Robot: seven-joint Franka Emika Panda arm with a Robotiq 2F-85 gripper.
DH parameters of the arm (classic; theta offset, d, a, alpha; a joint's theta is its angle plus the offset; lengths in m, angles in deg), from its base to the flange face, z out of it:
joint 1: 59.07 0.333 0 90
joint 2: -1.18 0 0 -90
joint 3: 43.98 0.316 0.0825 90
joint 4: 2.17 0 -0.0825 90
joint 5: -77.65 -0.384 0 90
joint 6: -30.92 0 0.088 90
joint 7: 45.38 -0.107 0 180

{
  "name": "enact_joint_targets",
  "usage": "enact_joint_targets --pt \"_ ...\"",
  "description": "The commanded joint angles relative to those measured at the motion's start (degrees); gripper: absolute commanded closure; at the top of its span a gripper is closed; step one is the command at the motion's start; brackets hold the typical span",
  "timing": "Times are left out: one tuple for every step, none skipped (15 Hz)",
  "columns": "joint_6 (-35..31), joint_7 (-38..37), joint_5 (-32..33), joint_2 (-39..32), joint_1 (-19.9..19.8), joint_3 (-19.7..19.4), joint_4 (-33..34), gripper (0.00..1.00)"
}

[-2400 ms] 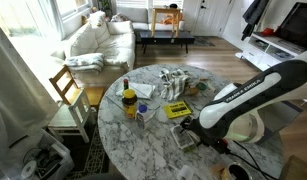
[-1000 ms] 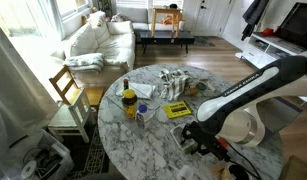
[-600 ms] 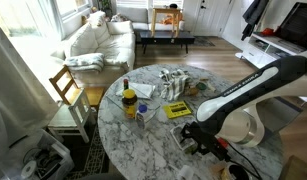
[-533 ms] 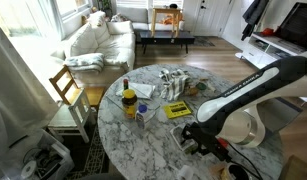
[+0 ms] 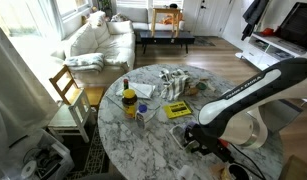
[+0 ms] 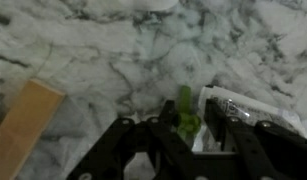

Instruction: Put the two sachets in an upright position

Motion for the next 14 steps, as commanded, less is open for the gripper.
enact_joint_targets --pt "-2.3 -0.3 3.8 -0.5 1.1 -1.9 -0.7 0.62" --pt "-1.1 0.3 3.4 0.2 5.1 -5.9 -0.7 0.62" --pt "-0.7 -0.2 4.6 0.5 5.7 -6.9 -0.9 0.67" --pt "-0.1 -0.3 5.4 0.8 6.6 -8.0 -0.9 0.75" --pt "-0.1 -0.7 6.3 0.8 7.6 -9.0 -0.9 0.87" --pt "0.1 -1.0 7.5 0.7 8.4 -10.2 -0.9 0.96" --pt "0.4 -1.2 8.4 0.7 9.0 -10.9 -0.8 1.0" --pt "0.9 -1.4 9.2 0.5 9.4 -11.5 -0.7 1.0" --pt "1.1 -1.6 10.1 0.6 9.9 -12.1 -0.7 0.98" --pt "1.4 -1.7 10.9 0.5 10.2 -12.6 -0.7 0.97" --pt "1.7 -2.1 11.8 0.6 10.6 -13.1 -0.7 0.97" --pt "2.0 -2.5 12.6 0.8 10.9 -13.4 -0.7 0.97" --pt "2.3 -3.6 14.3 1.3 11.3 -14.0 -0.9 0.97" --pt "2.5 -4.3 15.6 1.9 11.8 -14.7 -1.2 0.97"
